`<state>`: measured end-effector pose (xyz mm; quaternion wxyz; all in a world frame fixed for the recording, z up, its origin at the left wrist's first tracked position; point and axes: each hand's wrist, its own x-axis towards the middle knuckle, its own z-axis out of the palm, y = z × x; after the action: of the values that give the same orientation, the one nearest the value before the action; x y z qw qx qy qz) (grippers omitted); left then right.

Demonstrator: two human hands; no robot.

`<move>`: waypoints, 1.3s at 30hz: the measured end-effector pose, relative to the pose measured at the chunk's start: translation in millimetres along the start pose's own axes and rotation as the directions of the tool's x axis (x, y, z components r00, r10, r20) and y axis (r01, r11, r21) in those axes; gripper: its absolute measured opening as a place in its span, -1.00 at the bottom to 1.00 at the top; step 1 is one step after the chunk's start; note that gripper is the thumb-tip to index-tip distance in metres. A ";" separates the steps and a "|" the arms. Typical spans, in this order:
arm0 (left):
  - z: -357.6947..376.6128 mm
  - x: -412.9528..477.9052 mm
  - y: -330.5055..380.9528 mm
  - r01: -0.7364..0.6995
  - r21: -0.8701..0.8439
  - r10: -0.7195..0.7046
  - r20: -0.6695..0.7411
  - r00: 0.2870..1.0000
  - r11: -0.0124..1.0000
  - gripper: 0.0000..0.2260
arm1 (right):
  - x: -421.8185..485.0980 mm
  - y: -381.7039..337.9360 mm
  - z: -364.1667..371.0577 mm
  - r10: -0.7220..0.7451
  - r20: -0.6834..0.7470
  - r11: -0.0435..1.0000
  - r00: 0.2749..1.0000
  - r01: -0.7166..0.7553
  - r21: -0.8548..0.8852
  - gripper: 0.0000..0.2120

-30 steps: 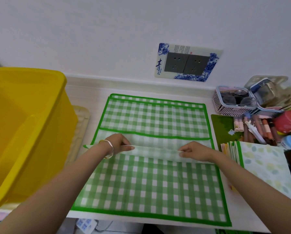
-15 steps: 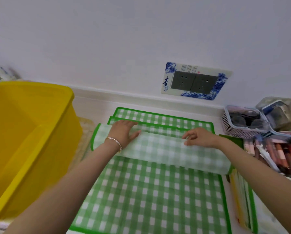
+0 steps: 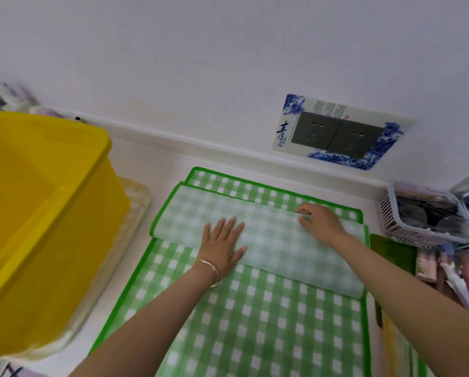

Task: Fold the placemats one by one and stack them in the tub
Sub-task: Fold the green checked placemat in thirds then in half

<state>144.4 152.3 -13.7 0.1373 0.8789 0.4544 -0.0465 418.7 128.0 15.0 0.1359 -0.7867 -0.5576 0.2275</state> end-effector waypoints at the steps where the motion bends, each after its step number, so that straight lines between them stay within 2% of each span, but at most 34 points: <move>1: 3.7 1.7 -0.3 0.002 0.009 -0.002 0.002 1.000 1.000 -0.40 | 1.8 1.2 1.8 0.005 -0.021 1.000 1.000 -0.005 -0.005 -0.80; 4: 12.3 6.4 -3.3 -0.008 0.015 0.008 0.001 1.000 1.000 -0.27 | 4.5 2.6 9.1 0.009 -0.055 1.000 0.998 -0.009 -0.007 -0.78; 7: 19.9 10.4 -9.8 -0.030 0.039 0.031 -0.013 0.999 0.999 -0.26 | 3.8 0.4 17.6 -0.031 -0.102 1.000 0.994 0.031 0.001 -0.74; 10: 26.5 12.7 -16.3 -0.070 0.044 0.072 -0.035 0.997 0.997 -0.24 | -5.1 -14.1 31.9 -0.029 -0.213 0.999 0.977 0.032 0.008 -0.69; 16: 32.5 14.2 -22.7 -0.088 0.031 0.090 -0.072 0.993 0.996 -0.50 | -35.5 -86.5 101.1 0.045 -0.333 0.990 0.942 0.003 0.142 -0.66; 19: 32.4 13.4 -23.4 -0.112 -0.013 0.109 -0.126 0.986 0.994 -0.50 | -37.5 -108.9 130.8 0.111 -0.328 0.990 0.938 -0.075 0.122 -0.63; 21: 32.8 14.3 -23.4 -0.102 -0.033 0.096 -0.144 0.985 0.994 -0.46 | -37.2 -114.0 140.6 0.135 -0.302 0.990 0.944 -0.119 0.069 -0.49; 23: 35.3 15.2 -23.4 -0.091 -0.036 0.084 -0.155 0.984 0.995 -0.43 | -39.4 -111.3 143.5 0.107 -0.290 0.994 0.951 -0.111 0.005 -0.39; 26: 38.7 16.3 -24.8 -0.091 -0.019 0.087 -0.159 0.983 0.996 -0.45 | -43.9 -99.2 140.6 0.077 -0.280 0.992 0.957 -0.101 -0.073 -0.43; 31: 39.5 16.4 -25.6 -0.094 0.005 0.094 -0.151 0.984 0.996 -0.43 | -57.1 -58.6 124.6 0.153 -0.278 0.967 0.948 -0.201 -0.155 -0.42; 39: 41.7 16.0 -26.5 -0.093 0.022 0.095 -0.157 0.983 0.995 -0.40 | -87.8 12.1 92.3 0.276 -0.309 0.927 0.910 -0.336 -0.163 -0.36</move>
<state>134.1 167.6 -62.2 0.0966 0.9012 0.4216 0.0267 357.4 37.8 -51.8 0.0910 -0.8988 -0.4227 0.0713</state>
